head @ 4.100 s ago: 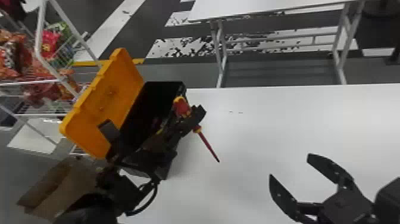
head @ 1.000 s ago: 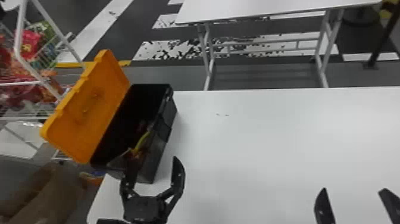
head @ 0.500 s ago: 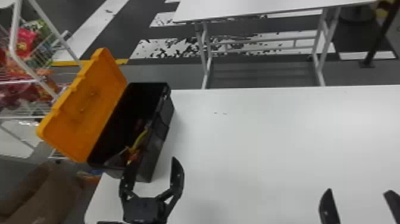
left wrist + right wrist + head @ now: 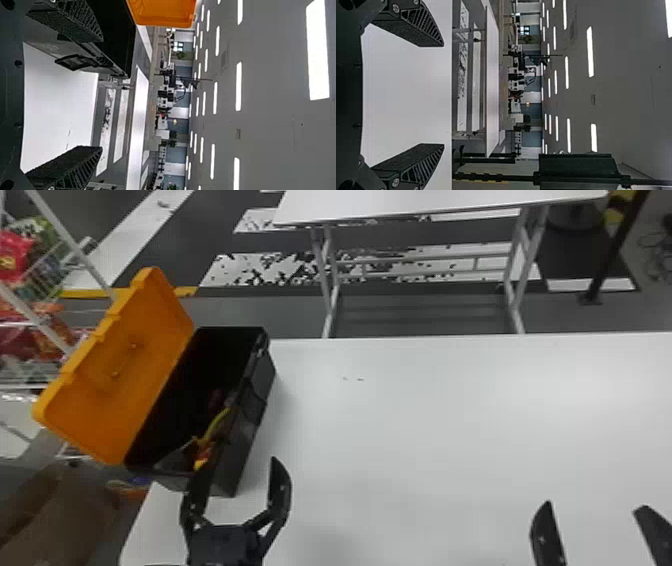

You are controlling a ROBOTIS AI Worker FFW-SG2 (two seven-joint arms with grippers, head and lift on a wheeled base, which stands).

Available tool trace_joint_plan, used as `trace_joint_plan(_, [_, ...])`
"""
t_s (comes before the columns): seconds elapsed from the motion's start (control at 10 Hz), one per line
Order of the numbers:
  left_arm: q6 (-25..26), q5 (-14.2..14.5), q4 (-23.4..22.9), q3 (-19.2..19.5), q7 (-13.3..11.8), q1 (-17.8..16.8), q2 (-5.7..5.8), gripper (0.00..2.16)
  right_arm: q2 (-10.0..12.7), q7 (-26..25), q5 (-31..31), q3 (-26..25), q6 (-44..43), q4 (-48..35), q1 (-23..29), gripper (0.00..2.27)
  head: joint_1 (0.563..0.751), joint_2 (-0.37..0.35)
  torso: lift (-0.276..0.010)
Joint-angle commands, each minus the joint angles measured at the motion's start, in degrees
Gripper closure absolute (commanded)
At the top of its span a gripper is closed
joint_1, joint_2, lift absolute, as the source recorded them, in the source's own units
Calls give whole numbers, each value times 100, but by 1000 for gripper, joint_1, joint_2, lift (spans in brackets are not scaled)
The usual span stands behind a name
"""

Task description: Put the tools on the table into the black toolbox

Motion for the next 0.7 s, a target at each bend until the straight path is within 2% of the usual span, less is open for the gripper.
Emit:
trace_joint_plan(0.0, [0,1,-8,16,0,22,1,19,5,0,-8,0,25,1,-18,117,695,199,-75])
trace_joint_plan(0.6, [53,1,-8,7,0,30,1,19,5,9,-105,0,131,63,-79,117,695,197,-75])
